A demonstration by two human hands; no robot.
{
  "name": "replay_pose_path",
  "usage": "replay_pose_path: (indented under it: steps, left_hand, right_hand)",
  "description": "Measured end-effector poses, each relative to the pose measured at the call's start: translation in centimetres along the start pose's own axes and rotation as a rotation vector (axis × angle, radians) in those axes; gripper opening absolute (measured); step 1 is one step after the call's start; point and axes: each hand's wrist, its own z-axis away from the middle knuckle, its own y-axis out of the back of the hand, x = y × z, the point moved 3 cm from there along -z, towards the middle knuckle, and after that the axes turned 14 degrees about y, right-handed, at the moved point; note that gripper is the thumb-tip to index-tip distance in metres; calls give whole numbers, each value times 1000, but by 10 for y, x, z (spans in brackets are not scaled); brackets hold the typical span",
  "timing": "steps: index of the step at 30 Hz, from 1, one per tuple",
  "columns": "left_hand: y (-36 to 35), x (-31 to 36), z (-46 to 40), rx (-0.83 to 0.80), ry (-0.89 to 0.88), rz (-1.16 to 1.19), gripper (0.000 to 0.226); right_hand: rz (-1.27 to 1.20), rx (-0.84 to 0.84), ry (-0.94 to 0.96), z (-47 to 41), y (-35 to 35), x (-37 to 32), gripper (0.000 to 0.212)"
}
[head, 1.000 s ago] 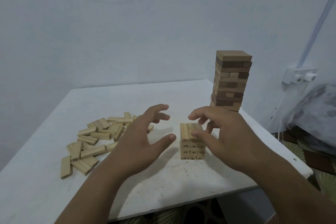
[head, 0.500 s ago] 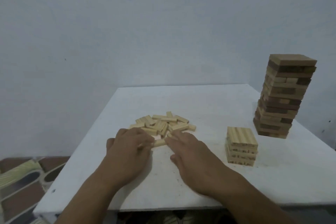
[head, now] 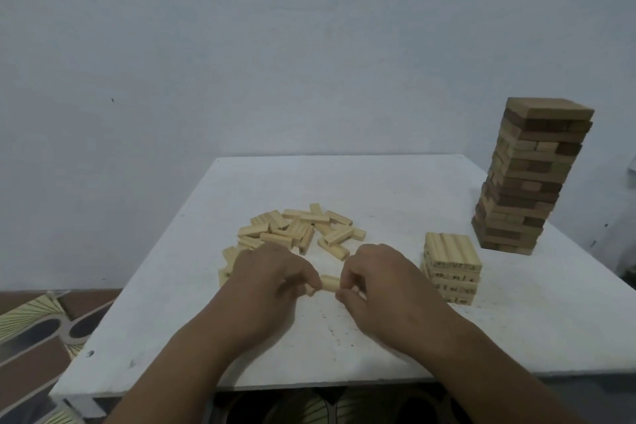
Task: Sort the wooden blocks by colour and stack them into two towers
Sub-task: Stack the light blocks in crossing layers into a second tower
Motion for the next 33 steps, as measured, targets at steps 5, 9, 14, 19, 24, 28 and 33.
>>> replay_pose_path:
  steps: [5,9,14,19,24,28,33]
  left_hand:
    - [-16,17,1,-83,-14,58,30]
    - [-23,26,3,-130,-47,118,26]
    - [-24,31,3,-90,-46,105,22]
    - [-21,31,6,-152,-4,111,20]
    - [-21,31,8,-167,-8,94,23]
    - [-20,29,7,-185,10,139,25]
    - [-21,28,6,-182,-55,62,32]
  right_hand:
    - [-33,-3,-34,18,11,6,14]
    - [-39,-10,-39,31,14,5,21]
    - [-52,-63,-26,39,12,2,29]
    - [-106,-188,65,39,16,-1,28]
    - [-175,-110,111,38,16,2,17]
    - [-155,-100,98,36,14,7,25]
    - [-165,-3,81,43,14,4,32]
